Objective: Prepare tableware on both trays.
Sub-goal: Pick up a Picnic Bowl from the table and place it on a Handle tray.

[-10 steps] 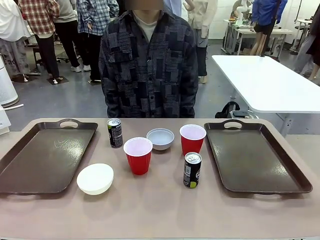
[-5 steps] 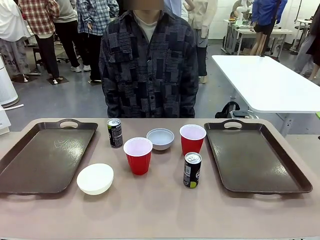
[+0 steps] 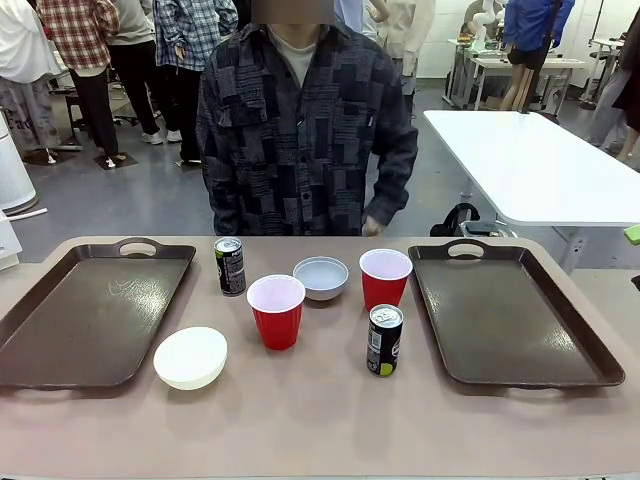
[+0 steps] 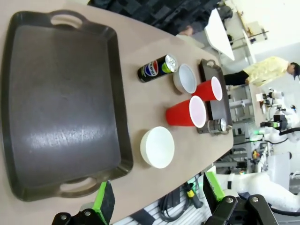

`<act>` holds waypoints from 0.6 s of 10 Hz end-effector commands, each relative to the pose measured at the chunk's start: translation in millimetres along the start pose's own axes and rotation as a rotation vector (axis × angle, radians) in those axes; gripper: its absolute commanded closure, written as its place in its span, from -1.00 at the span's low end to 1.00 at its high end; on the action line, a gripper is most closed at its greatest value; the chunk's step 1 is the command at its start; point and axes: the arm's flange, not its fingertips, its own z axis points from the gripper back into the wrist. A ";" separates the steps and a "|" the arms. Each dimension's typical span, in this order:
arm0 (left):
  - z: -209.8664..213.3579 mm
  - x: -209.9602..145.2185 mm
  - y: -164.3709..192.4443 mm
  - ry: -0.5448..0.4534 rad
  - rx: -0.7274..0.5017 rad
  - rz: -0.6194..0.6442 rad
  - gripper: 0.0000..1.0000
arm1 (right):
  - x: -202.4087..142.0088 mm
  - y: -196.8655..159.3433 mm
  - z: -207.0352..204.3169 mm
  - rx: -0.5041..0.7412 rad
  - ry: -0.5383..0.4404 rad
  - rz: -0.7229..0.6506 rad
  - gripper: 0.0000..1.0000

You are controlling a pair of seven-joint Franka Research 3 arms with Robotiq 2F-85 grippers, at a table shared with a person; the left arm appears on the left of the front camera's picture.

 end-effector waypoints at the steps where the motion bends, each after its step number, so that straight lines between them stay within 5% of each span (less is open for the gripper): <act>1: 4.2 0.8 2.8 -0.023 -0.006 0.012 -1.00 | -0.2 0.3 0.6 0.009 -0.001 0.003 -1.00; 6: 4.2 0.8 2.8 -0.023 -0.006 0.012 -1.00 | -0.2 0.3 0.6 0.009 -0.001 0.003 -1.00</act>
